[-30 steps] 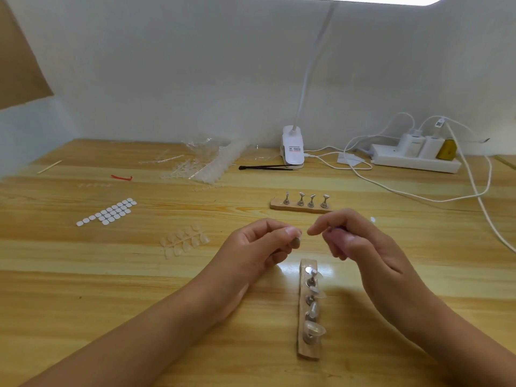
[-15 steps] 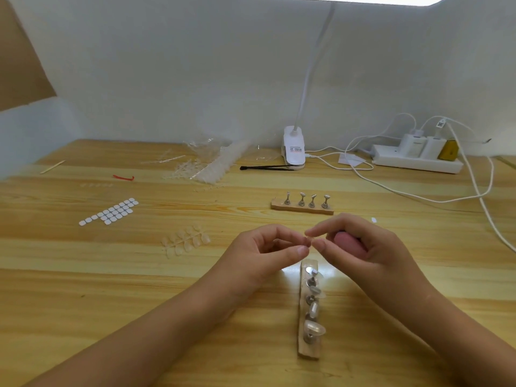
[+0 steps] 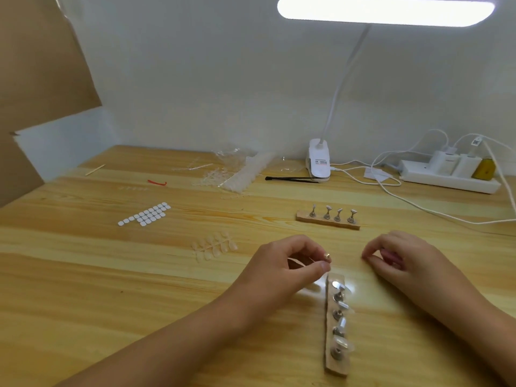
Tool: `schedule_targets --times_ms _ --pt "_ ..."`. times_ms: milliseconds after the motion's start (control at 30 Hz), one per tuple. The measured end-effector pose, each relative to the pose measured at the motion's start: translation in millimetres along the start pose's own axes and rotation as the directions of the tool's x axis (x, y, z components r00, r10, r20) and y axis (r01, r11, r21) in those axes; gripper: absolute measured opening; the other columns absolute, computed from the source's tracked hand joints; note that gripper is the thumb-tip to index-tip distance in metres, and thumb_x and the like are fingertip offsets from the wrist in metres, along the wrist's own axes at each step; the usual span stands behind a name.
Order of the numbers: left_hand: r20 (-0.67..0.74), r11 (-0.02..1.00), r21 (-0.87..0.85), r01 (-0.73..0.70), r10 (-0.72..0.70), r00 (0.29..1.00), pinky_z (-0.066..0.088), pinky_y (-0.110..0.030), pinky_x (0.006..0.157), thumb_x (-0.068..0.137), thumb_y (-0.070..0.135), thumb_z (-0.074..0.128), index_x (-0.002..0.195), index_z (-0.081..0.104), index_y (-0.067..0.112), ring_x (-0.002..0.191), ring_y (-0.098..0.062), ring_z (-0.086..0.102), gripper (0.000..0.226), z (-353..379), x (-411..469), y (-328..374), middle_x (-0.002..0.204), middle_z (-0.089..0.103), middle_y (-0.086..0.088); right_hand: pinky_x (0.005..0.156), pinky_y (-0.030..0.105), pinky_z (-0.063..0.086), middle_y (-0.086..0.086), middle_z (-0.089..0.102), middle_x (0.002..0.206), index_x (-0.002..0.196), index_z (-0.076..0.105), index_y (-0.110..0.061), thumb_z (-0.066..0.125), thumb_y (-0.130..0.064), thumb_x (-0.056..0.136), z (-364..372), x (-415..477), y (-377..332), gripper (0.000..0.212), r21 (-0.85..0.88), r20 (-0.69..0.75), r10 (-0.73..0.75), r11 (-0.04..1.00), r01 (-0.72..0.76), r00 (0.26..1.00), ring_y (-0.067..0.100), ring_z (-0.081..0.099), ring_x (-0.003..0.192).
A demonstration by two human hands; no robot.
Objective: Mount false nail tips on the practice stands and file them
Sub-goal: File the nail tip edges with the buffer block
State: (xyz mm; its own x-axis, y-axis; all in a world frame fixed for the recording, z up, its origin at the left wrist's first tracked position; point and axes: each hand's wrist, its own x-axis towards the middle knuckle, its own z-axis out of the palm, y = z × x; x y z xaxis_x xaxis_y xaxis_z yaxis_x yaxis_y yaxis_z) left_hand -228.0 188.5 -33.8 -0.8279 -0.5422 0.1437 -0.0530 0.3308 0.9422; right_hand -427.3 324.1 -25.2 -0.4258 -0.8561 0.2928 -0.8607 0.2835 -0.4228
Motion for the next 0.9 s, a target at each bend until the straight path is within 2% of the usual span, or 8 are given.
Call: schedule_targets --times_ms 133,300,400,500,600,700,800,900 --pt "-0.042 0.996 0.084 0.005 -0.002 0.999 0.047 -0.012 0.072 0.086 0.032 0.075 0.089 0.074 0.034 0.074 0.009 0.056 0.003 -2.3 0.0 -1.0 0.084 0.066 0.028 0.082 0.046 0.046 -0.008 0.06 0.085 0.085 0.067 -0.036 0.062 -0.027 0.091 -1.1 0.0 -1.4 0.012 -0.004 0.01 -0.004 1.0 0.004 1.0 0.011 0.055 0.086" --pt "-0.029 0.993 0.113 0.014 -0.01 1.0 0.049 -0.016 0.072 0.084 0.035 0.076 0.092 0.075 0.03 0.072 0.01 0.053 0.009 1.4 1.6 -2.6 0.081 0.065 0.029 0.091 0.047 0.04 -0.014 0.057 0.091 0.092 0.066 -0.037 0.047 -0.024 0.098 -2.2 -1.4 -6.0 0.024 0.063 0.004 0.004 0.998 -0.005 1.0 0.01 0.052 0.095" --pt "-0.019 0.988 0.152 -0.04 0.044 0.999 0.043 -0.007 0.072 0.083 0.034 0.077 0.089 0.075 0.031 0.087 0.011 0.053 0.008 8.8 7.1 -0.7 0.091 0.066 0.025 0.095 0.044 0.037 -0.014 0.055 0.094 0.104 0.064 -0.039 0.046 -0.015 0.099 -1.9 -3.3 -12.3 0.031 0.071 0.031 -0.025 0.997 0.023 0.999 0.007 0.049 0.1" --pt "0.006 0.963 0.26 -0.072 0.073 0.997 0.042 -0.014 0.088 0.081 0.033 0.078 0.088 0.076 0.032 0.107 0.005 0.047 0.007 15.0 13.0 -2.8 0.098 0.065 0.017 0.092 0.033 0.037 -0.015 0.055 0.095 0.114 0.058 -0.045 0.055 -0.017 0.095 -1.9 -5.6 -18.0 0.034 0.043 0.08 -0.09 0.995 0.087 0.993 0.001 0.047 0.102" --pt "0.024 0.945 0.321 -0.067 0.062 0.998 0.038 -0.023 0.098 0.083 0.034 0.075 0.097 0.075 0.037 0.113 0.003 0.04 0.014 12.9 12.4 -4.7 0.104 0.062 0.019 0.086 0.02 0.039 -0.025 0.055 0.096 0.106 0.059 -0.045 0.065 -0.026 0.089 -3.2 -8.8 -20.8 0.026 0.02 0.126 -0.141 0.99 0.14 0.982 -0.006 0.047 0.102" --pt "0.063 0.913 0.399 -0.09 0.07 0.996 0.04 -0.026 0.1 0.085 0.036 0.07 0.111 0.066 0.045 0.114 0.006 0.038 0.027 -4.2 10.4 4.7 0.112 0.055 0.026 0.075 0.017 0.044 -0.024 0.057 0.094 0.089 0.063 -0.04 0.066 -0.034 0.087 -9.0 -10.8 -20.4 0.007 0.02 0.146 -0.151 0.989 0.149 0.978 0.0 0.054 0.093" --pt "-0.164 0.87 0.489 -0.062 0.162 0.973 0.044 -0.026 0.093 0.086 0.031 0.069 0.112 0.064 0.041 0.106 0.004 0.049 0.028 -58.0 16.1 15.8 0.115 0.057 0.019 0.066 0.02 0.047 -0.022 0.056 0.098 0.083 0.065 -0.041 0.062 -0.046 0.083 -17.2 -10.9 -19.6 0.006 0.042 0.189 -0.162 0.987 0.157 0.969 0.008 0.056 0.081" --pt "-0.568 0.784 0.56 0.266 0.13 0.812 0.046 -0.035 0.096 0.089 0.03 0.066 0.111 0.069 0.031 0.11 -0.017 0.057 0.022 -135.0 14.8 10.9 0.122 0.06 0.004 0.065 0.024 0.048 -0.027 0.054 0.102 0.079 0.067 -0.043 0.054 -0.059 0.078 -21.8 -9.4 -15.4 0.021 -0.002 0.169 -0.172 0.985 0.175 0.971 0.006 0.054 0.084"
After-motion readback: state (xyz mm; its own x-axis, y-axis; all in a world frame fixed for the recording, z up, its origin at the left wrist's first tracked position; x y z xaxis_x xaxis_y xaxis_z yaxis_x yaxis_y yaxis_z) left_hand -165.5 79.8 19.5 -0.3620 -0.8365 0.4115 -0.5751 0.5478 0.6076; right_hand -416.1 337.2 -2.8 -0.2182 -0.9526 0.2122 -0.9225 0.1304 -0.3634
